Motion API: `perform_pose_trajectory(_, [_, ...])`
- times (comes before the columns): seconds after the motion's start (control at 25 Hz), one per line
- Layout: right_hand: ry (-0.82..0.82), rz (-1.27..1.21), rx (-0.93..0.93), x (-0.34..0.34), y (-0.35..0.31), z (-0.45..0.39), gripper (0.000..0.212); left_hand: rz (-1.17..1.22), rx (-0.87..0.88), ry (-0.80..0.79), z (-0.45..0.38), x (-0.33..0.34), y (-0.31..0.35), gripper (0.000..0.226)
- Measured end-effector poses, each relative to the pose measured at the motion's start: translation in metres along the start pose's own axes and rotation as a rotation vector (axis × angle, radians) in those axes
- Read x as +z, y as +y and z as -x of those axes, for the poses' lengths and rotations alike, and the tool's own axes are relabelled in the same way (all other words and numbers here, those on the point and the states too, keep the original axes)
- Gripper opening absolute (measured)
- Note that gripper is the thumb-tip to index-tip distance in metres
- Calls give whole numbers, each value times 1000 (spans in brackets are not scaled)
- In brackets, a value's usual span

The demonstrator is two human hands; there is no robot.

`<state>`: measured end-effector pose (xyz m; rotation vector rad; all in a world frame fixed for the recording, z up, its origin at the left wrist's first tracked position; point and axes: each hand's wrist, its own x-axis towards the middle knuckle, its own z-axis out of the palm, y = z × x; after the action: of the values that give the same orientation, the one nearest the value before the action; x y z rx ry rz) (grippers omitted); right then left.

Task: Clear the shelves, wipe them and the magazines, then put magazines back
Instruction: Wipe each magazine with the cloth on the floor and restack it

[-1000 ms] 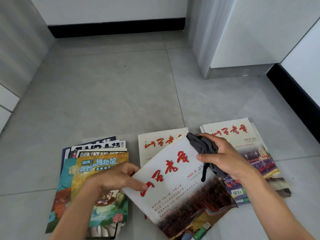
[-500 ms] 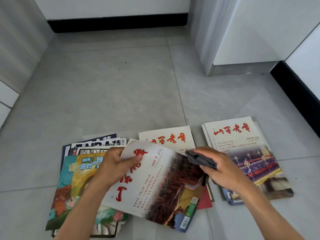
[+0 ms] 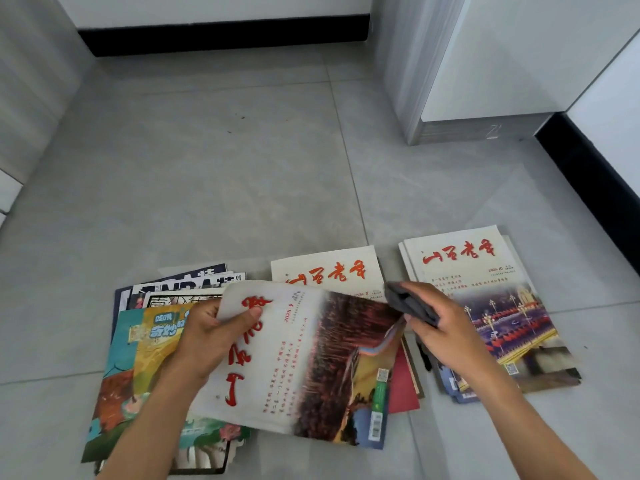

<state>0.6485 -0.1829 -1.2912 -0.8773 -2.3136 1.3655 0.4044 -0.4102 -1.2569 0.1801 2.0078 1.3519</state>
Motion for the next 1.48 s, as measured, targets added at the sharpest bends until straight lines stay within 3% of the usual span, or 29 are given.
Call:
perform_pose_trajectory(0.12, [218, -465, 270, 19, 2, 17, 50, 167, -85, 99, -1, 4, -13, 9])
perform_pose_trajectory(0.24, [280, -600, 347, 37, -3, 18, 45, 265, -131, 151, -1, 13, -21, 10])
perform_pose_trajectory(0.44, [143, -508, 398, 32, -6, 30, 48, 384, -168, 338, -5, 7, -17, 13])
perform_pose_trajectory(0.64, [15, -831, 670, 19, -4, 36, 38, 341, -175, 318, -7, 9, -17, 14])
perform_pose_trajectory(0.92, [495, -1240, 672, -14, 31, 61, 50, 232, -124, -22, -4, 56, -21, 16])
perform_pose_trajectory(1.04, [744, -1293, 699, -21, 64, 74, 80, 88, -73, -13, 0, 69, -39, 17])
perform_pose_trajectory(1.12, [906, -1239, 676, -16, 70, 79, 71, -114, -53, 15, 1, 73, -55, 19])
perform_pose_trajectory(1.24, [1087, -1123, 855, -7, 64, 80, 42, -554, 10, 36, 9, 75, -72, 35])
perform_pose_trajectory(1.36, [1092, -1174, 959, 2, 62, 92, 38, -558, -16, 23, 19, 77, -71, 58])
perform_pose_trajectory(1.44, [1055, -1191, 1001, 9, 54, 110, 43, -456, -56, 20, 26, 79, -68, 54])
perform_pose_trajectory(1.48, [1032, -1124, 1055, 14, 43, 122, 55, -419, -56, 30, 28, 80, -68, 53])
